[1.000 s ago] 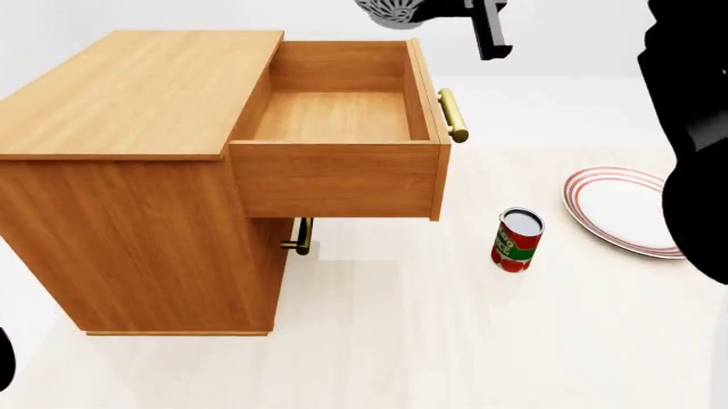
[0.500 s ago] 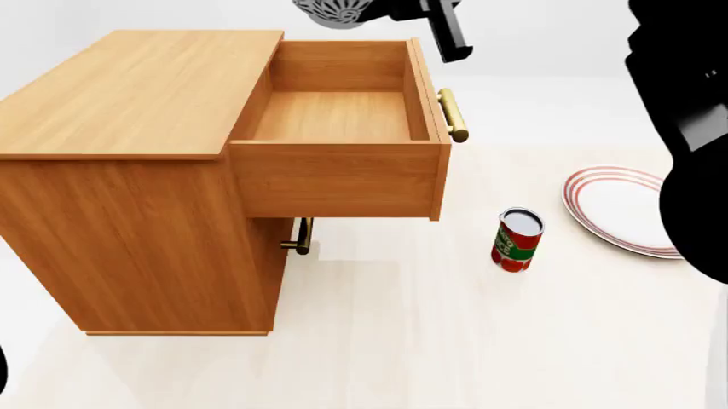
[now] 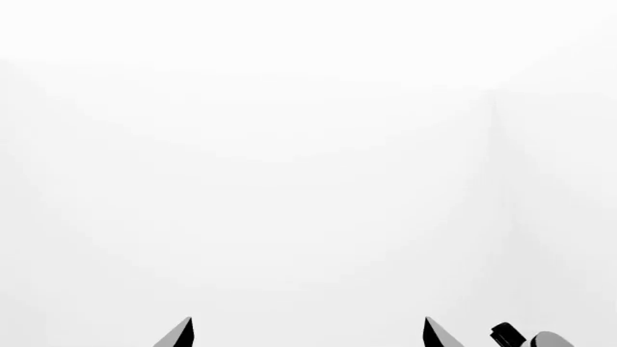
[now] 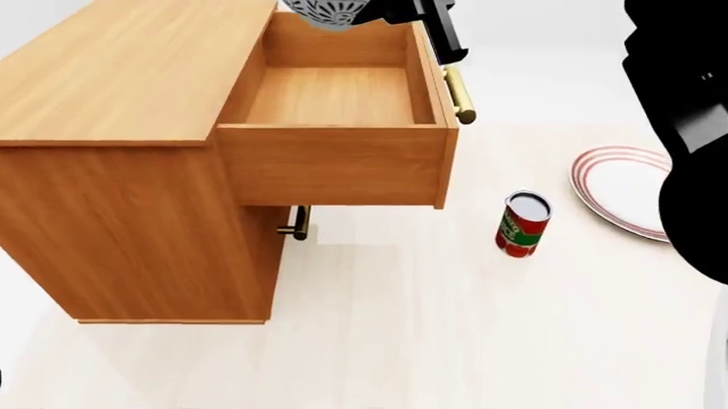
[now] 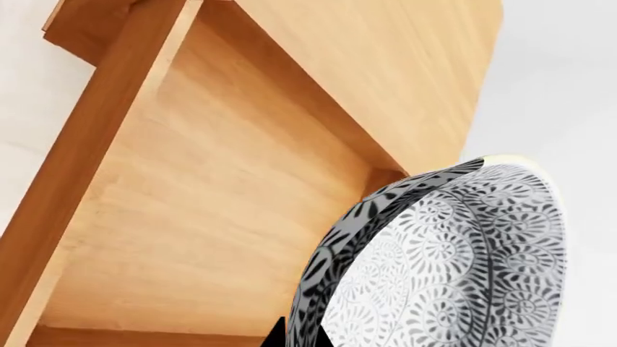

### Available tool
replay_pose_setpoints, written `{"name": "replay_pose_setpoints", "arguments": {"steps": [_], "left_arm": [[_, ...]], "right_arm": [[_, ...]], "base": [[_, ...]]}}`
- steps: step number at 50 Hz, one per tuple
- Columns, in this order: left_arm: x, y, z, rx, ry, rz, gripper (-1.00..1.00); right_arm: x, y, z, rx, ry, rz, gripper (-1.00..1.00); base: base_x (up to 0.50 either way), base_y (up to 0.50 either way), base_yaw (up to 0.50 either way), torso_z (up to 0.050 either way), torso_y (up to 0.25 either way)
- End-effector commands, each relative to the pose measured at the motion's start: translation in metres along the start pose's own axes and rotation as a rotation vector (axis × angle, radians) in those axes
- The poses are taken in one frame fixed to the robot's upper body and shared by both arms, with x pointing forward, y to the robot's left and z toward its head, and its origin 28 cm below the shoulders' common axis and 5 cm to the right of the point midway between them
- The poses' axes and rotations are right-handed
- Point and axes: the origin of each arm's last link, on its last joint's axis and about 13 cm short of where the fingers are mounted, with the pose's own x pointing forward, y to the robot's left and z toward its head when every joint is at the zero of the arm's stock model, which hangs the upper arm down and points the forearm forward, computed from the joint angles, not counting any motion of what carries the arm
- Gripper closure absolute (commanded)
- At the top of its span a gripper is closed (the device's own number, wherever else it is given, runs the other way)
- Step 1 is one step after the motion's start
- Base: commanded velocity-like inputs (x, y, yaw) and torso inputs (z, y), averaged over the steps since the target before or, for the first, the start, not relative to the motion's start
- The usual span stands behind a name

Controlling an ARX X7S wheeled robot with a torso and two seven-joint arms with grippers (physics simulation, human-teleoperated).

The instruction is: Put the bowl in the top drawer of the cabinet.

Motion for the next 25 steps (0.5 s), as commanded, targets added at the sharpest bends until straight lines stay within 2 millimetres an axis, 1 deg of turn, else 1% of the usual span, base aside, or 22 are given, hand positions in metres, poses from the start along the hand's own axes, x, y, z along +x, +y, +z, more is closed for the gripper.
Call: {"name": "replay_pose_setpoints", "arguments": {"steps": [1, 13, 25], "left_arm": [[0.0002, 0.0000, -0.0001, 0.002, -0.011, -0.001, -1.00], [0.0002, -0.0001, -0.0001, -0.005, -0.014, 0.003, -1.00], [0.0002, -0.0001, -0.0001, -0.010, -0.012, 0.010, -1.00]], "right_arm": [[-0.0023, -0.0018, 0.0036, -0.009, -0.011, -0.014, 1.00], [0.0001, -0.0020, 0.0067, -0.011, -0.027, 0.010, 1.00], [0.0044, -0.0003, 0.0055, 0.005, -0.021, 0.044, 1.00]], "base": [[0.00, 0.00, 0.00, 0.000, -0.104], [0.00, 0.00, 0.00, 0.000, -0.103], [0.00, 0.00, 0.00, 0.000, -0.102]]}}
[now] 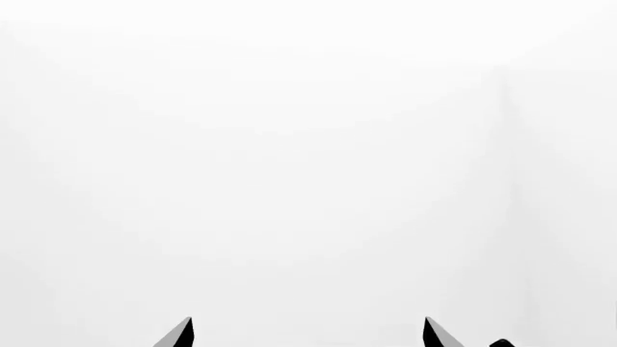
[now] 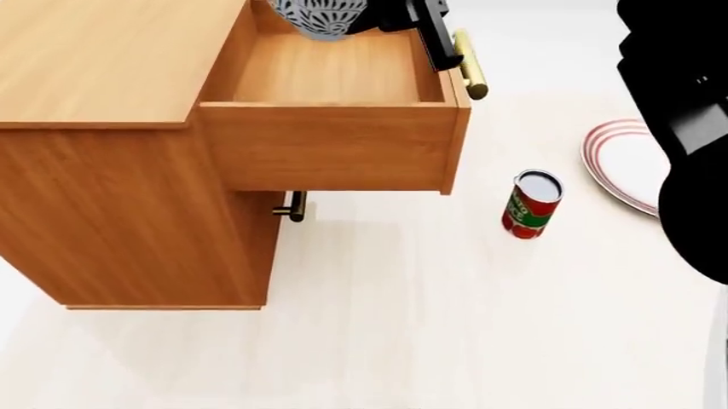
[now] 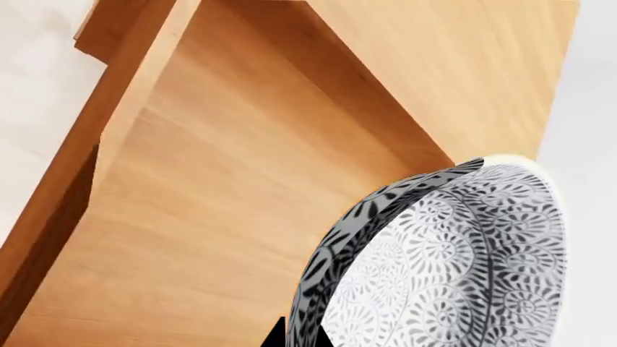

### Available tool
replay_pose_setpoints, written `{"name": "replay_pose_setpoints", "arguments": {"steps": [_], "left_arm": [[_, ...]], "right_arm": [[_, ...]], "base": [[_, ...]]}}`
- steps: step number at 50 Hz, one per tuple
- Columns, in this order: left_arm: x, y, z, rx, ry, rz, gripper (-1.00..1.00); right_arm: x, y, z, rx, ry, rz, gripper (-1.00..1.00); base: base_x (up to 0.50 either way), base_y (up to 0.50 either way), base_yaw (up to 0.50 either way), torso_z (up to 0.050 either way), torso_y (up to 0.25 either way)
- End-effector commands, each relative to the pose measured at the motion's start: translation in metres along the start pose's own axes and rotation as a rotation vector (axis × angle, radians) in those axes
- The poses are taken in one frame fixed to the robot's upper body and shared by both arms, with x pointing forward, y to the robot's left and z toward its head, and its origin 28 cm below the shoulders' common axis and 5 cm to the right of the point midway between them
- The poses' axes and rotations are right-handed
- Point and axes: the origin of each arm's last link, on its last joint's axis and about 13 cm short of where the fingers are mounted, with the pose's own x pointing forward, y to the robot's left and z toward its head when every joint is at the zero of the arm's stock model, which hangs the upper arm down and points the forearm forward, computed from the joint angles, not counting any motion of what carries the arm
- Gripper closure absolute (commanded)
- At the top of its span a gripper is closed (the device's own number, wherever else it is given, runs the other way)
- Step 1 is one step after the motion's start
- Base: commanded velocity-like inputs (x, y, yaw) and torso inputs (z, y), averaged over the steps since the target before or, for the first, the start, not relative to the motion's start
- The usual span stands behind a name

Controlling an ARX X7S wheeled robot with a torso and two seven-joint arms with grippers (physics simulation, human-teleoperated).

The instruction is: Put the bowl in the top drawer of the cabinet.

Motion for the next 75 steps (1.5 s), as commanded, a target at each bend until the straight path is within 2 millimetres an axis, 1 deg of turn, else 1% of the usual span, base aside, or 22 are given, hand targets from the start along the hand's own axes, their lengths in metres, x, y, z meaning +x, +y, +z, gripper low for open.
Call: {"name": "replay_pose_setpoints", "arguments": {"steps": [1, 13, 14, 40, 62, 70, 75], "left_arm": [[0.000, 0.000, 0.000, -0.004, 0.000, 0.005, -1.00], [0.000, 0.000, 0.000, -0.013, -0.001, 0.009, -1.00], [0.000, 0.000, 0.000, -0.014, -0.001, 0.009, -1.00], [0.000, 0.000, 0.000, -0.017, -0.002, 0.007, -1.00], [0.000, 0.000, 0.000, -0.020, -0.007, -0.005, -1.00], [0.000, 0.000, 0.000, -0.028, -0.012, -0.006, -1.00], [0.000, 0.000, 0.000, -0.041, -0.013, -0.017, -1.00]], "right_arm": [[0.001, 0.000, 0.001, 0.008, -0.006, 0.011, 1.00], [0.001, 0.001, 0.000, 0.029, 0.006, 0.022, 1.00], [0.001, 0.001, -0.001, 0.031, 0.006, 0.021, -1.00], [-0.004, -0.001, 0.000, 0.049, 0.003, 0.018, -1.00], [-0.007, -0.001, -0.003, 0.078, -0.013, 0.046, -1.00], [-0.009, 0.000, -0.006, 0.064, -0.108, -0.039, -1.00], [-0.014, 0.001, -0.013, 0.097, -0.161, -0.152, -1.00]], "base": [[0.00, 0.00, 0.00, 0.000, -0.102], [0.00, 0.00, 0.00, 0.000, -0.093], [0.00, 0.00, 0.00, 0.000, 0.000], [0.00, 0.00, 0.00, 0.000, 0.000], [0.00, 0.00, 0.00, -0.002, 0.165], [0.00, 0.00, 0.00, -0.002, 0.173], [0.00, 0.00, 0.00, -0.002, 0.173]]}}
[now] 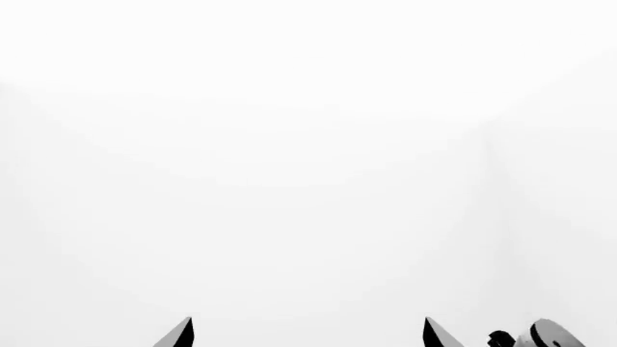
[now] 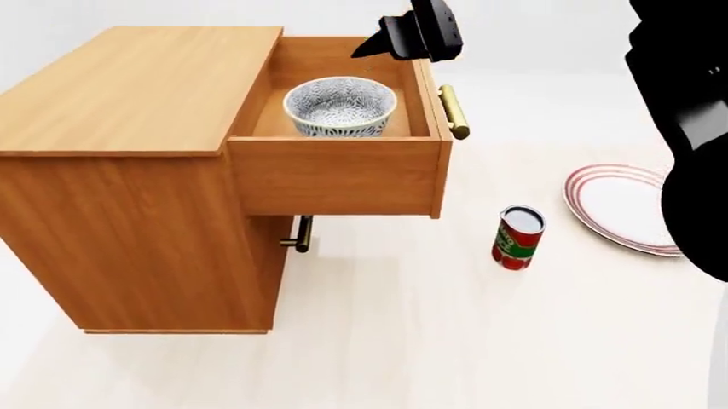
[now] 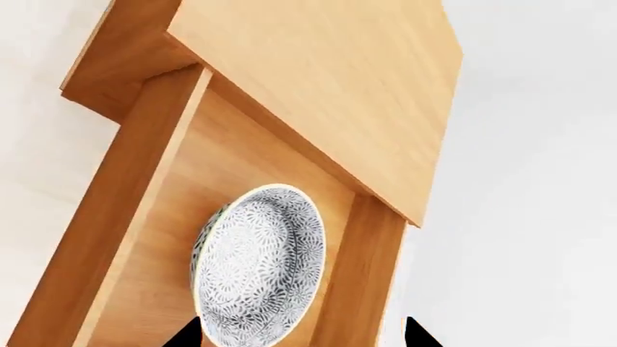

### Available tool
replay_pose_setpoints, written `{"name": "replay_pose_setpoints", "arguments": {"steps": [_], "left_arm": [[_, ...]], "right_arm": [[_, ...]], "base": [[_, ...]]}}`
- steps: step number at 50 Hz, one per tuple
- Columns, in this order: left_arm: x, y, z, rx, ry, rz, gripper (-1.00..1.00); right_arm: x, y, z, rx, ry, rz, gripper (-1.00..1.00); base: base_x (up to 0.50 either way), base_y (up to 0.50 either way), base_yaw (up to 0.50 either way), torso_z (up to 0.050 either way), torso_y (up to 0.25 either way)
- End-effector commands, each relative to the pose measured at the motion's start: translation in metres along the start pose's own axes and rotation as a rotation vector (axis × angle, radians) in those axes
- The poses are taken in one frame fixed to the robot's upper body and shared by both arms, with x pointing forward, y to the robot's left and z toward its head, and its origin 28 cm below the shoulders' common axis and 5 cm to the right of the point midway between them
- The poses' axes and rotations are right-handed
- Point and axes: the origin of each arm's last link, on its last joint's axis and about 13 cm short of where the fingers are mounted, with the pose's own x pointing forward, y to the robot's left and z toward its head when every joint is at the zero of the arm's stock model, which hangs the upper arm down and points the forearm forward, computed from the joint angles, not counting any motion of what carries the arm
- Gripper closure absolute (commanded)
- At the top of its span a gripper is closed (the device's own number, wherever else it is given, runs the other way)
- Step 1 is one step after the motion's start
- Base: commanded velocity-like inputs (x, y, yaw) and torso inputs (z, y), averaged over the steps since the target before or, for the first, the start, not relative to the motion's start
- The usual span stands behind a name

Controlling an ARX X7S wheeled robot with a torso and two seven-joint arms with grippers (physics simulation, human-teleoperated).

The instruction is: Put the bowl in the top drawer of the cabinet.

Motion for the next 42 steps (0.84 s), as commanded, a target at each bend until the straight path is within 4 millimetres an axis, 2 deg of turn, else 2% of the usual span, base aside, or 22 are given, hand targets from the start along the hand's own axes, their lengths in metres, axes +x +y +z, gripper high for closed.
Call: {"name": "replay_pose_setpoints", "arguments": {"steps": [1, 7, 16, 17, 18, 19, 22, 29, 35, 42], "left_arm": [[0.000, 0.000, 0.000, -0.017, -0.002, -0.013, -1.00], [0.000, 0.000, 0.000, -0.029, -0.003, -0.023, -1.00], [0.000, 0.000, 0.000, -0.039, -0.005, -0.040, -1.00], [0.000, 0.000, 0.000, -0.040, -0.004, -0.043, -1.00], [0.000, 0.000, 0.000, -0.042, -0.003, -0.045, -1.00], [0.000, 0.000, 0.000, -0.045, -0.002, -0.048, -1.00], [0.000, 0.000, 0.000, -0.052, 0.002, -0.054, -1.00], [0.000, -0.001, 0.000, -0.062, 0.007, -0.059, -1.00], [0.000, -0.001, 0.000, -0.072, 0.006, -0.066, -1.00], [0.000, -0.001, 0.000, -0.085, 0.004, -0.067, -1.00]], "right_arm": [[-0.007, 0.001, -0.008, 0.025, -0.101, -0.145, -1.00], [-0.010, 0.004, -0.019, 0.111, -0.189, -0.292, -1.00], [-0.031, 0.017, -0.050, 0.247, -0.277, -0.578, -1.00], [-0.033, 0.020, -0.051, 0.265, -0.283, -0.593, -1.00], [-0.035, 0.035, -0.068, 0.361, -0.247, -0.624, -1.00], [-0.037, 0.046, -0.074, 0.406, -0.229, -0.649, -1.00], [-0.045, 0.062, -0.046, 0.315, -0.247, -0.696, -1.00], [-0.069, 0.115, -0.027, 0.368, -0.236, -0.824, -1.00], [-0.076, 0.151, -0.021, 0.412, -0.249, -0.936, -1.00], [-0.071, 0.195, -0.022, 0.503, -0.244, -1.085, -1.00]], "base": [[0.00, 0.00, 0.00, -0.002, 0.176], [0.00, 0.00, 0.00, -0.002, 0.173], [0.00, 0.00, 0.00, -0.002, 0.173], [0.00, 0.00, 0.00, -0.002, 0.174], [0.00, 0.00, 0.00, -0.002, 0.174], [0.00, 0.00, 0.00, -0.002, 0.174], [0.00, 0.00, 0.00, -0.002, 0.173], [0.00, 0.00, 0.00, -0.002, 0.172], [0.00, 0.00, 0.00, -0.002, 0.174], [0.00, 0.00, 0.00, -0.002, 0.173]]}}
